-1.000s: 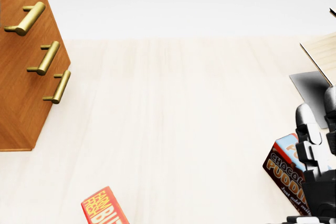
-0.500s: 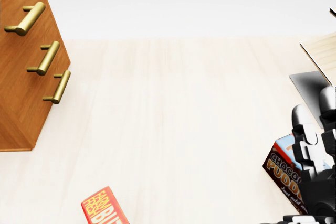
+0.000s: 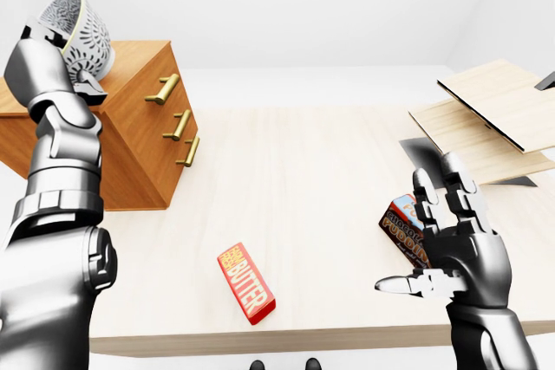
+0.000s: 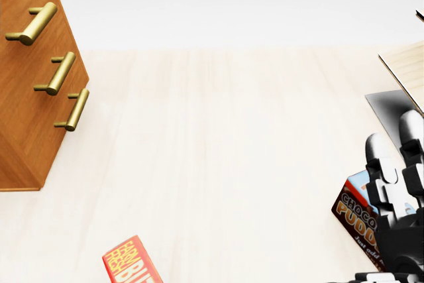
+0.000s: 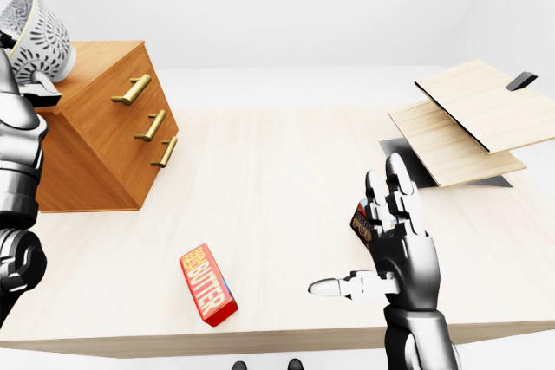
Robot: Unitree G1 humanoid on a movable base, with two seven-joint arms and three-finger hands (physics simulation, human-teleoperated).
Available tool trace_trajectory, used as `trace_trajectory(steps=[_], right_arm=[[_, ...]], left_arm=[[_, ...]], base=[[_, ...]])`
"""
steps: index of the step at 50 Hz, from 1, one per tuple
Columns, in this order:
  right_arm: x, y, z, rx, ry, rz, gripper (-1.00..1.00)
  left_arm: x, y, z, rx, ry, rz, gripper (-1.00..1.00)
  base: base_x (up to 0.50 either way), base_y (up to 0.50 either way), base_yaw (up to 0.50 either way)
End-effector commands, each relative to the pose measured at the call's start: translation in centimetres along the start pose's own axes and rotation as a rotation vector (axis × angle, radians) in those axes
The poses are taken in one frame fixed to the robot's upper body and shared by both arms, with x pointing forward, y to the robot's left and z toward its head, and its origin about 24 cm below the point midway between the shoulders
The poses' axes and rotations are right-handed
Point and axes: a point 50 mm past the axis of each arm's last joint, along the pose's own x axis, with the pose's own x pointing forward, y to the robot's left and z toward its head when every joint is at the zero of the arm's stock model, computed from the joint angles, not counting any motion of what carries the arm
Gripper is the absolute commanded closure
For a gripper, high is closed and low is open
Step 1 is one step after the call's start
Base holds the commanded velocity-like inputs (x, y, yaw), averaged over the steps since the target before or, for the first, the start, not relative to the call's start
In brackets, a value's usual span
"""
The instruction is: Close the top drawer of the cabinet and put the bowl on top of it.
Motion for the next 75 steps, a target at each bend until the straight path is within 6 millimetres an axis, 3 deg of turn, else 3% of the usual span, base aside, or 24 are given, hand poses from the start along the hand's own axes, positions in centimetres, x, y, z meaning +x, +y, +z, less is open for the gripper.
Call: trace_trajectory(steps=[1, 28, 29, 30, 66, 75], right_arm=[[-0.1, 0.1, 0.0, 0.0, 0.002, 0.002, -1.0], [-0.1, -0.1, 0.2, -0.002, -0.008, 0.003, -1.0], [-0.1, 0.0, 0.2, -0.002, -0.009, 0.003, -1.0], [-0.1, 0.0, 0.2, -0.002, -0.009, 0.003, -1.0], [-0.1, 0.3, -0.3, 0.004, 0.016, 0.015, -1.0], [-0.1, 0.3, -0.2, 0.005, 0.016, 0.015, -1.0]], left_arm=[[-0.3, -0.8, -1.4, 0.069, 0.047, -0.009, 1.0], [-1.6, -3.1, -2.2, 0.142, 0.057, -0.071, 1.0], [-1.6, -3.1, -2.2, 0.147, 0.057, -0.073, -0.54], [-1.6, -3.1, -2.2, 0.149, 0.056, -0.073, -1.0], [-0.8, -1.6, -1.6, 0.139, 0.025, -0.031, -1.0], [0.1, 0.9, -0.7, 0.043, 0.001, 0.054, -1.0]], base=[[0.0, 0.0, 0.0], [0.0, 0.0, 0.0], [0.0, 0.0, 0.0], [0.0, 0.0, 0.0], [0.0, 0.0, 0.0], [0.0, 0.0, 0.0]])
